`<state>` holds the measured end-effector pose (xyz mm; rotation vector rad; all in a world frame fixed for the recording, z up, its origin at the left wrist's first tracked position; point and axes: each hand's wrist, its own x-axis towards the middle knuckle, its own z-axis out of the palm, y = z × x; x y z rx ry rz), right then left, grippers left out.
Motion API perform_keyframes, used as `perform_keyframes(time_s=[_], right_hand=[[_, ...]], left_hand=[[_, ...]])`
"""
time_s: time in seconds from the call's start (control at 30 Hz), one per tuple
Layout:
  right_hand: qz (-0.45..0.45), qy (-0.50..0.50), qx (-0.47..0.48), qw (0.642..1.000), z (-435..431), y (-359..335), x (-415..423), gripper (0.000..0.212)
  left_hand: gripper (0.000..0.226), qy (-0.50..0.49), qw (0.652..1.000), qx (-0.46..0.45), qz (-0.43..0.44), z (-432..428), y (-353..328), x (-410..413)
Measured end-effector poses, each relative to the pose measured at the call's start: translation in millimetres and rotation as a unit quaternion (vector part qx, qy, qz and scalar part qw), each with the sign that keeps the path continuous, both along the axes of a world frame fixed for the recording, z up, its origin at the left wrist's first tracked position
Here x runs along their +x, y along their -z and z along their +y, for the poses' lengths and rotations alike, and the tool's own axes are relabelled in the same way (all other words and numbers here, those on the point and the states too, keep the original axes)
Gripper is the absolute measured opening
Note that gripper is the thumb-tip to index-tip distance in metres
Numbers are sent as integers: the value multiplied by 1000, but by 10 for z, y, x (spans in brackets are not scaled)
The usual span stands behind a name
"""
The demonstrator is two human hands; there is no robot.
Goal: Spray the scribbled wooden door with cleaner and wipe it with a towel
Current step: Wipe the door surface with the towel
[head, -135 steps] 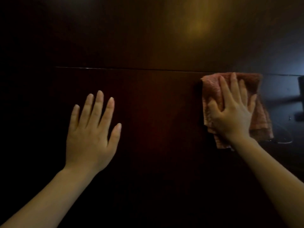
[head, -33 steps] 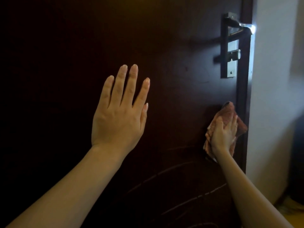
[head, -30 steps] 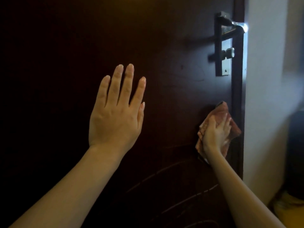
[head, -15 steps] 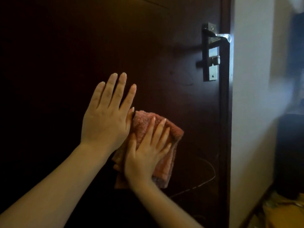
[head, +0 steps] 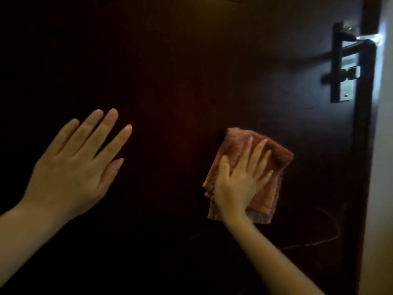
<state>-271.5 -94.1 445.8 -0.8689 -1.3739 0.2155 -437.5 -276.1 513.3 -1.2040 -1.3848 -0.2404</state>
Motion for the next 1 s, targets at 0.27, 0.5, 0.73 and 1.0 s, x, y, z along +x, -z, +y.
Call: perform_keyframes(time_s=[0.27, 0.5, 0.73, 1.0], right_hand=[[-222, -10, 199, 955, -629, 418, -516, 75], [-153, -25, 160, 975, -632, 218, -529, 66], [-245, -41, 243, 938, -1218, 482, -991, 74], [-397, 2, 441, 805, -807, 225, -594, 71]], left_hand=[[51, 6, 1000, 8, 24, -36, 43, -55], [52, -34, 992, -101, 70, -609, -4, -447], [51, -27, 999, -20, 37, -646, 258, -545], [53, -47, 997, -50, 21, -907, 387, -681]])
